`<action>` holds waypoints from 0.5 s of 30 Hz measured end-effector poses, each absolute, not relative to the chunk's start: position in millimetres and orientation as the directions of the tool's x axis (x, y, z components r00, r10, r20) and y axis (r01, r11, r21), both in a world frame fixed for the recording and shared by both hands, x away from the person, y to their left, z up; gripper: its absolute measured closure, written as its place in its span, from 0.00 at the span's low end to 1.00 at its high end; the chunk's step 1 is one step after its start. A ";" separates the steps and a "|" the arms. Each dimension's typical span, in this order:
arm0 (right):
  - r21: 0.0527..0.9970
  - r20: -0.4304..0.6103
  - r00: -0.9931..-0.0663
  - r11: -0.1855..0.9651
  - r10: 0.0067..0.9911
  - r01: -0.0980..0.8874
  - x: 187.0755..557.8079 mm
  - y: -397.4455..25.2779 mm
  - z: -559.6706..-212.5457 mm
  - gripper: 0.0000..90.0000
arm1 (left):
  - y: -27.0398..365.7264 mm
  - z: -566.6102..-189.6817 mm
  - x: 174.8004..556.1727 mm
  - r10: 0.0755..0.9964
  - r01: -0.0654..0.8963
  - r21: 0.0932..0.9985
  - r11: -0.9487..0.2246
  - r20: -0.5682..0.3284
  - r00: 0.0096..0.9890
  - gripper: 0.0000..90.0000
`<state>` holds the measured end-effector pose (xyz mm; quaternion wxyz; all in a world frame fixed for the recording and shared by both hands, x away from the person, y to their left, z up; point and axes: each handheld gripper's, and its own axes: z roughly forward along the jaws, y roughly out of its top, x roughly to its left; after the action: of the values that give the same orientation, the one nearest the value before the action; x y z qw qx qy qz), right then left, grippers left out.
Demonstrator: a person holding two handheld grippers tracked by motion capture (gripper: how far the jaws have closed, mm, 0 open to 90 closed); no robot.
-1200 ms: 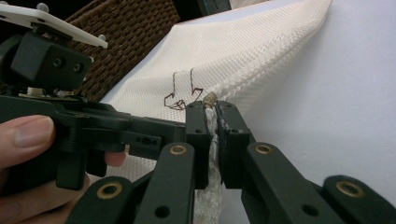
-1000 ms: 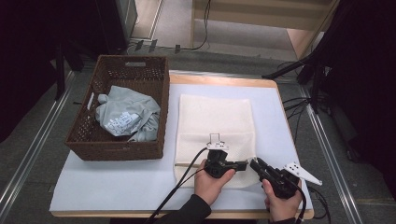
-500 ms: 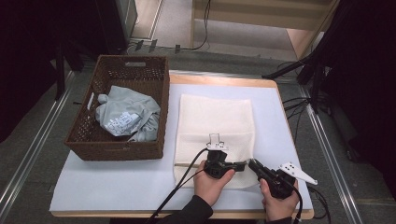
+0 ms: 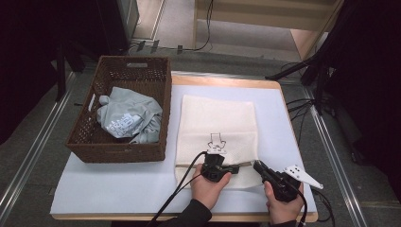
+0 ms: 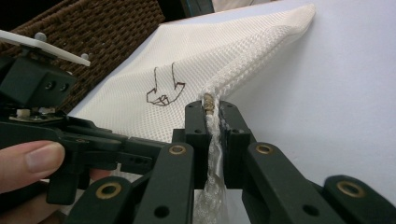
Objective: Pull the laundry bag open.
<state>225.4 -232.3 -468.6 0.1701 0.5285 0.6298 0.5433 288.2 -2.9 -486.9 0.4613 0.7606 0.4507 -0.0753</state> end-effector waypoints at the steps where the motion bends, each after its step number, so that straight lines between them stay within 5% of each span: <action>1: 0.864 0.358 -0.383 -0.148 0.852 0.481 225.3 -232.9 -468.6 0.94 | -1.8 -486.8 287.8 0.622 0.757 0.632 -0.165 -0.530 0.577 0.97; 15: 0.857 0.370 -0.350 -0.171 0.861 0.486 227.4 -243.4 -471.0 0.94 | 24.7 -483.3 276.0 0.682 0.705 0.685 -0.182 -0.429 0.592 0.97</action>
<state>227.4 -243.4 -471.0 0.1739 0.5431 0.6199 0.5390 276.0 24.7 -483.3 0.4532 0.7686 0.4513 -0.0127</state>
